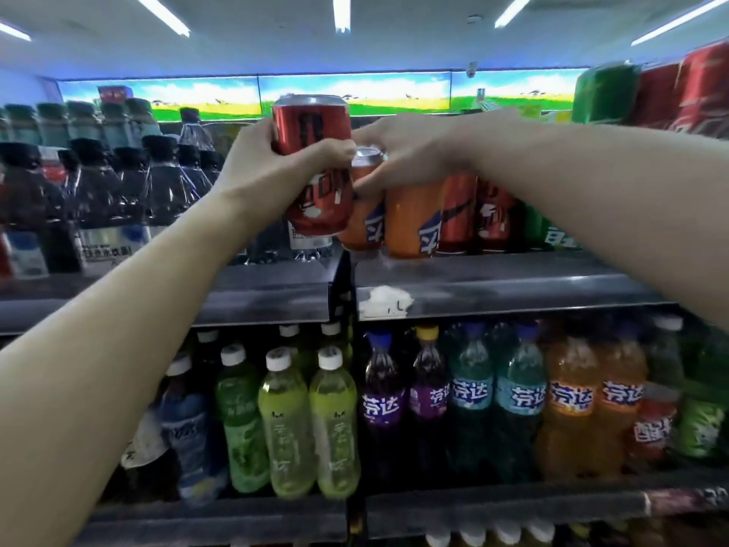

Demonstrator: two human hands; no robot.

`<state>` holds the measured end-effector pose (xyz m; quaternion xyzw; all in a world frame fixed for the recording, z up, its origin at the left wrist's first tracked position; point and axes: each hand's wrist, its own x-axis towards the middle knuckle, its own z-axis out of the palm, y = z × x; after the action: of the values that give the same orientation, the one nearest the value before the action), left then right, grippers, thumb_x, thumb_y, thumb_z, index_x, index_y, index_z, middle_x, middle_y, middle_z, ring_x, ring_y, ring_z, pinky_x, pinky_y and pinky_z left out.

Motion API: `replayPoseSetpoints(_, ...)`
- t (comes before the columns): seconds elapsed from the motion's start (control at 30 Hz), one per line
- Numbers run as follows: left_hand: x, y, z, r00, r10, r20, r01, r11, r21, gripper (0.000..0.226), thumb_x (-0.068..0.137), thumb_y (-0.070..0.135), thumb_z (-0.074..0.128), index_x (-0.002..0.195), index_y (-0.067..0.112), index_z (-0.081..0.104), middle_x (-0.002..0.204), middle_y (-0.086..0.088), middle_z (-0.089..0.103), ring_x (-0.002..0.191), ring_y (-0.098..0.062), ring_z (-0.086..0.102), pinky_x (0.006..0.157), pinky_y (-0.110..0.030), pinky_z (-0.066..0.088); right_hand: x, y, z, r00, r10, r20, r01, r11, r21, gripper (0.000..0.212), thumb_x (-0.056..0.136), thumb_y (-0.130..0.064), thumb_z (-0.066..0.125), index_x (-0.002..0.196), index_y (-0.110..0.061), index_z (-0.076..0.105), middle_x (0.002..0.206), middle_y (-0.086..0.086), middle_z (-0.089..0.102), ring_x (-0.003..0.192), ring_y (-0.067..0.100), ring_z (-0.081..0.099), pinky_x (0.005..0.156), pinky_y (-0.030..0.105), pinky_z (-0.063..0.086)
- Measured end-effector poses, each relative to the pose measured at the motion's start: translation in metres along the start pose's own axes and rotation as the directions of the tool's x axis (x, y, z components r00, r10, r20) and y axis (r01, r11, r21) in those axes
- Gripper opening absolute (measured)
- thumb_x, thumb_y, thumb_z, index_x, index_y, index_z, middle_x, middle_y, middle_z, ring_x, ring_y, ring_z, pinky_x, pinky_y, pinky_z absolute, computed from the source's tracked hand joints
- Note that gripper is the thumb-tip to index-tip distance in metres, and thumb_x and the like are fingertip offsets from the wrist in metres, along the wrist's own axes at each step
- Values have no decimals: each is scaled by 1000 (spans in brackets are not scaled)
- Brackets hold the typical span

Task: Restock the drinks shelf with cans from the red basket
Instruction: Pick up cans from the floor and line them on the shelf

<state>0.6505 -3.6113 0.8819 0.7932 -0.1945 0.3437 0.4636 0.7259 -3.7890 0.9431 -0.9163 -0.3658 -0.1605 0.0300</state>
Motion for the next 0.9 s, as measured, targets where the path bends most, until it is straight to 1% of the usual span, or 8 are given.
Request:
replayPoseSetpoints(0.13, 6, -11, 2, 999, -24, -35, 25, 999, 31, 15, 86, 44, 79, 91, 32, 71, 88, 8, 77, 79, -2, 74, 71, -16, 58, 4, 0, 5, 997, 31, 77, -36, 998, 57, 21, 91, -50, 67, 98, -61, 51, 116, -27, 56, 106, 7, 52, 100, 37, 40)
replayPoseSetpoints(0.27, 6, -9, 7, 1000, -21, -20, 21, 999, 26, 16, 87, 43, 79, 94, 31, 72, 84, 11, 75, 76, 2, 72, 67, -11, 52, 14, 3, 6, 990, 86, 110, -93, 994, 64, 29, 93, -45, 66, 76, -46, 42, 82, -23, 39, 74, -1, 40, 86, 36, 35)
replayPoseSetpoints(0.37, 6, -9, 7, 1000, -21, -20, 21, 1000, 17, 17, 87, 42, 79, 95, 28, 73, 81, 12, 74, 75, 2, 71, 66, -11, 52, 14, 7, 6, 982, 99, 159, -109, 993, 55, 19, 91, -53, 66, 106, -50, 55, 112, -23, 54, 106, 10, 53, 98, 38, 39)
replayPoseSetpoints(0.43, 5, -7, 7, 1000, -26, -16, 26, 1000, 17, 18, 87, 43, 79, 93, 27, 72, 83, 9, 75, 76, -2, 72, 68, -14, 54, 11, 5, 5, 976, 107, 192, -111, 994, 9, 67, 89, -61, 66, 148, -46, 39, 155, -11, 41, 141, 18, 39, 117, 45, 33)
replayPoseSetpoints(0.53, 4, -5, 6, 999, -31, -12, 32, 999, 38, 18, 86, 45, 79, 90, 28, 71, 85, 5, 75, 77, -5, 72, 70, -16, 57, 10, -2, 3, 970, 118, 214, -121, 993, 2, 77, 89, -63, 63, 155, -37, 33, 151, -9, 40, 138, 15, 39, 118, 45, 33)
replayPoseSetpoints(0.63, 4, -3, 5, 1000, -27, -9, 27, 999, 43, 21, 86, 45, 79, 92, 26, 72, 86, 3, 75, 79, -9, 73, 75, -20, 60, 9, -5, 4, 974, 115, 194, -121, 993, 15, 21, 93, -56, 62, 106, -42, 53, 104, -24, 47, 100, 4, 49, 97, 36, 41)
replayPoseSetpoints(0.77, 3, -1, 7, 1000, -23, -3, 23, 998, 54, 31, 86, 46, 79, 99, 19, 74, 89, 0, 77, 82, -11, 74, 75, -21, 60, 0, -6, 7, 991, 80, 106, -87, 994, 63, 32, 91, -52, 66, 72, -42, 42, 78, -21, 41, 69, 0, 40, 66, 25, 35)
replayPoseSetpoints(0.9, 3, 4, 14, 1000, -15, 11, 14, 999, 33, 20, 88, 43, 78, 95, 25, 75, 86, 6, 76, 81, -5, 74, 73, -17, 58, -4, -1, 10, 999, 14, -38, -14, 1000, 2, 38, 93, -31, 68, 67, -31, 41, 66, -7, 44, 58, 10, 39, 59, 29, 34)
